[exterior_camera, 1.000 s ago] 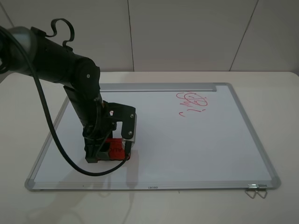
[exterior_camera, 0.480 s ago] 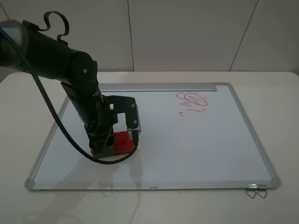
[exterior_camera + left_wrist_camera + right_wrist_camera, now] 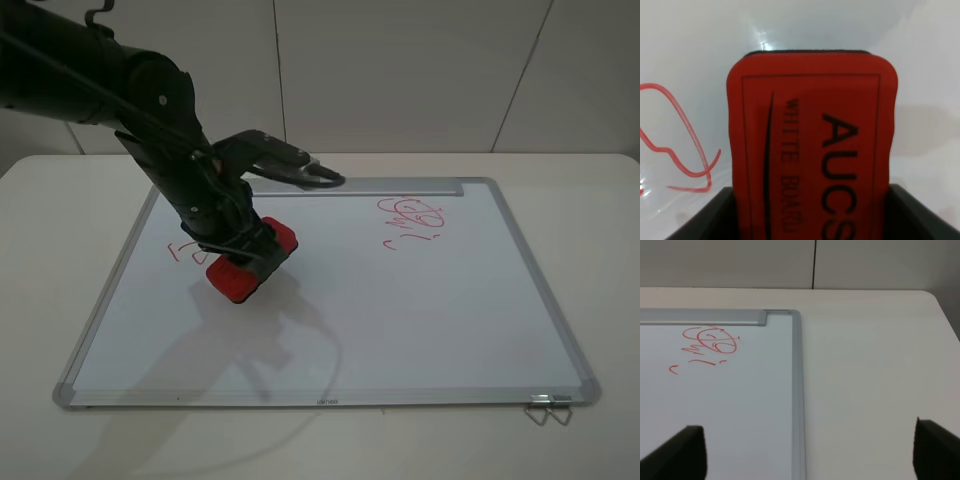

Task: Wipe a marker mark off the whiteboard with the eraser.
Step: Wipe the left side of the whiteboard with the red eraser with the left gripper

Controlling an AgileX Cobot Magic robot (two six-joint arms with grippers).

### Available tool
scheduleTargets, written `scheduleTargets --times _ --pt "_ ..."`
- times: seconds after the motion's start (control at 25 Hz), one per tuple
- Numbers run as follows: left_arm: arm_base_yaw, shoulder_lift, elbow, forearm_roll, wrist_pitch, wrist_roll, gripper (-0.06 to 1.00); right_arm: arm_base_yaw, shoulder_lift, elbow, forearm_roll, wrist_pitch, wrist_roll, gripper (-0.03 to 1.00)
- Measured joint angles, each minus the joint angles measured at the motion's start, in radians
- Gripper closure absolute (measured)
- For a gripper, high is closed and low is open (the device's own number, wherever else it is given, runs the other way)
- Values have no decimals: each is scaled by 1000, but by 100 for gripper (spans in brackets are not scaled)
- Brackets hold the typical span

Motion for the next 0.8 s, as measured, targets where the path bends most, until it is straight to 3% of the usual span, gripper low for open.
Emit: scheduleTargets --times 0.28,0.8 --pt "91 90 -3 0 21 -122 38 0 0 0 0 0 0 26" --pt "114 129 -49 -3 18 -86 38 0 0 0 0 0 0 26"
